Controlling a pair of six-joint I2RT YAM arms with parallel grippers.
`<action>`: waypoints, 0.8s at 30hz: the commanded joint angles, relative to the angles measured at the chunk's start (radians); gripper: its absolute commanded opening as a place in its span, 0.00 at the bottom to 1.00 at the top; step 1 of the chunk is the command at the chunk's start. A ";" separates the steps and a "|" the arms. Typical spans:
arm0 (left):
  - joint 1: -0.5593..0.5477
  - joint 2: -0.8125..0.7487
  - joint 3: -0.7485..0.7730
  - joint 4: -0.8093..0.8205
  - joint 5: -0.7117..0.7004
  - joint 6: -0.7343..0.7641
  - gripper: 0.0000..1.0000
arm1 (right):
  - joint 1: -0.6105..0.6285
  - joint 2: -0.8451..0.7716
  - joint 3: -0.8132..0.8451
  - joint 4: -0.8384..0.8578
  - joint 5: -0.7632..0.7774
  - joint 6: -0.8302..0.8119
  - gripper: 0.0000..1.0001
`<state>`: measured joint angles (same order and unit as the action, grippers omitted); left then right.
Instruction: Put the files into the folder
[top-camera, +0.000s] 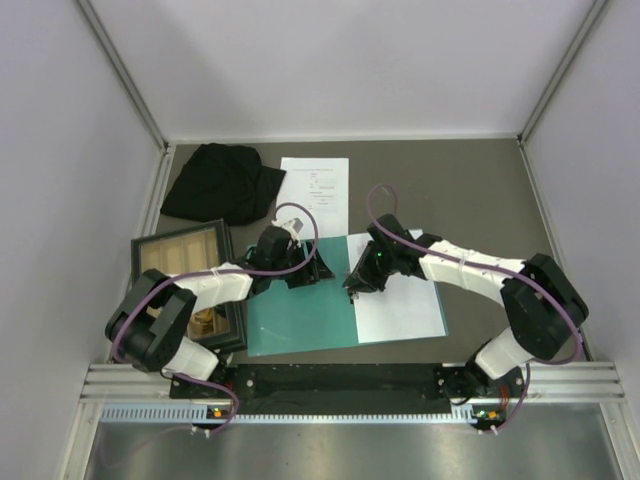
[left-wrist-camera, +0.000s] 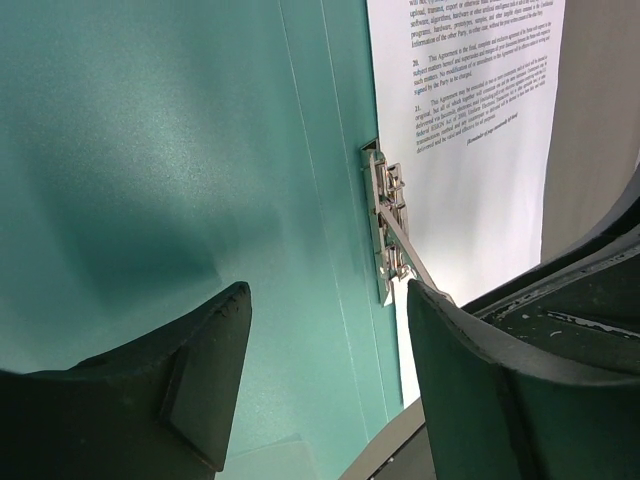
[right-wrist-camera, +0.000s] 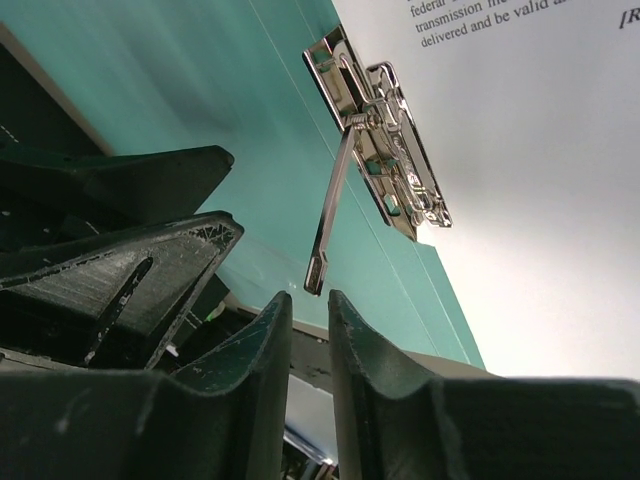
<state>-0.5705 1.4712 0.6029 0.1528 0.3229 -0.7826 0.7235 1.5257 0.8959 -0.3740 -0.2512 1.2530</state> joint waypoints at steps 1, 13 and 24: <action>-0.005 0.006 0.035 0.019 -0.015 0.013 0.68 | -0.006 0.030 0.008 0.052 -0.023 0.017 0.21; -0.025 0.014 0.063 -0.013 -0.053 0.013 0.68 | -0.007 0.025 -0.006 0.050 -0.008 0.016 0.00; -0.152 0.215 0.330 -0.205 -0.269 -0.070 0.48 | -0.010 -0.010 -0.077 0.096 -0.013 0.013 0.00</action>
<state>-0.6693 1.6447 0.8398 0.0368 0.1680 -0.8360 0.7216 1.5555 0.8425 -0.2985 -0.2783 1.2686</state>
